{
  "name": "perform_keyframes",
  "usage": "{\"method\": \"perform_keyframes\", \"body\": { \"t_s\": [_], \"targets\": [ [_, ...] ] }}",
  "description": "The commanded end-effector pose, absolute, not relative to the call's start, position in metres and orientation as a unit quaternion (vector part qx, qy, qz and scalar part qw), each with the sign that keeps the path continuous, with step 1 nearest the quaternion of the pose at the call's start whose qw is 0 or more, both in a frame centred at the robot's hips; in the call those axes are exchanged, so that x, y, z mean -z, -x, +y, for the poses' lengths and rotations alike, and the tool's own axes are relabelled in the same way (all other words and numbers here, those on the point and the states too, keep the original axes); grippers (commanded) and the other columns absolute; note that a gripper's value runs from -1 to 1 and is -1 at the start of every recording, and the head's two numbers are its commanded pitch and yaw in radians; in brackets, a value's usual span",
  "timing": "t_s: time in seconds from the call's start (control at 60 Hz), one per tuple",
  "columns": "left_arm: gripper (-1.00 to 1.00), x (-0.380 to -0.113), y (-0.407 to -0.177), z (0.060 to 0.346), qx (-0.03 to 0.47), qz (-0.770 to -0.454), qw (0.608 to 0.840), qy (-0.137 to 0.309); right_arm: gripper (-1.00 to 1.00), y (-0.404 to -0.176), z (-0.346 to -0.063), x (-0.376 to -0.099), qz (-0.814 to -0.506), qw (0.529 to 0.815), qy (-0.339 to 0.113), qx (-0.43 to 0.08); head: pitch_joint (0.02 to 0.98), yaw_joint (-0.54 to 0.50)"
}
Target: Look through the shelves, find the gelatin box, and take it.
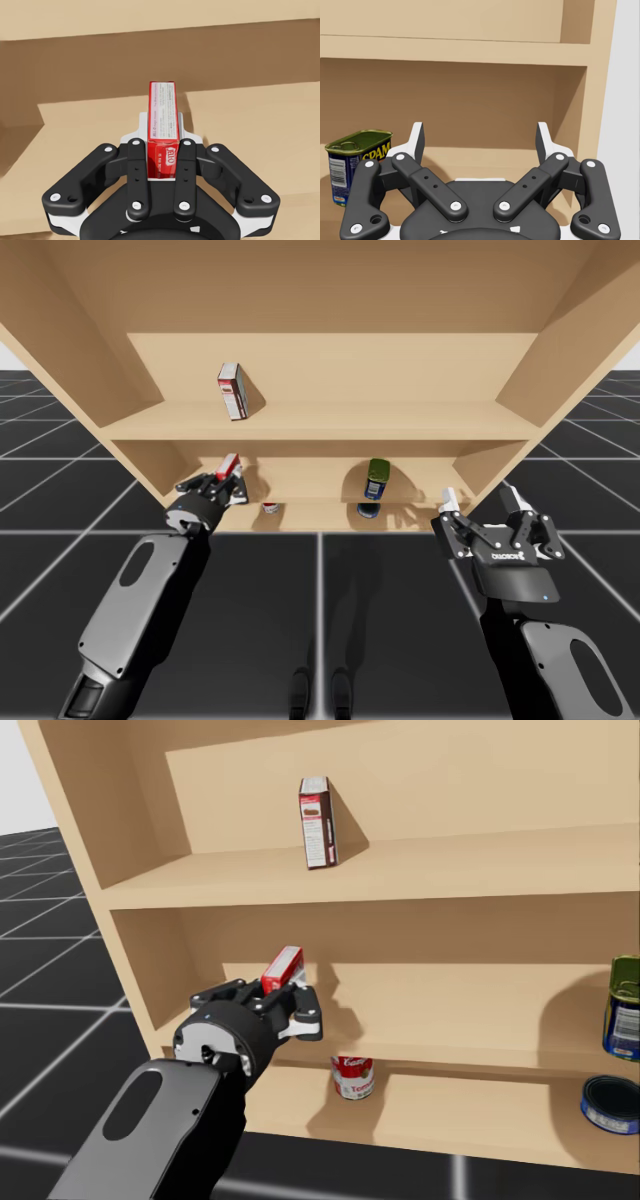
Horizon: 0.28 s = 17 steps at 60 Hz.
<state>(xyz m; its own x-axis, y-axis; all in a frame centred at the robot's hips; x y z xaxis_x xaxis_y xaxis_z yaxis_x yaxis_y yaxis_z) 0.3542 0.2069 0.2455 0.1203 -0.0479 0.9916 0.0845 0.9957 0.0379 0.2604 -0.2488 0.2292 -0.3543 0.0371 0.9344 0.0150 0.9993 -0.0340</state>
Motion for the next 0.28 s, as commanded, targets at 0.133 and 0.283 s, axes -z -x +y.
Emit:
{"method": "perform_keyframes", "body": {
  "t_s": [0.133, 0.283],
  "targets": [
    [1.00, -0.266, -0.299, 0.216, 0.095, -0.671, 0.734, 0.034, -1.00, -0.261, -0.250, -0.228, -0.822, 0.569, 0.017, -0.008, 0.510, 0.28],
    [1.00, -0.267, -0.259, 0.226, 0.119, -0.674, 0.729, 0.026, -1.00, -0.261, -0.250, -0.226, -0.823, 0.568, 0.021, -0.017, 0.508, 0.27]
  ]
}}
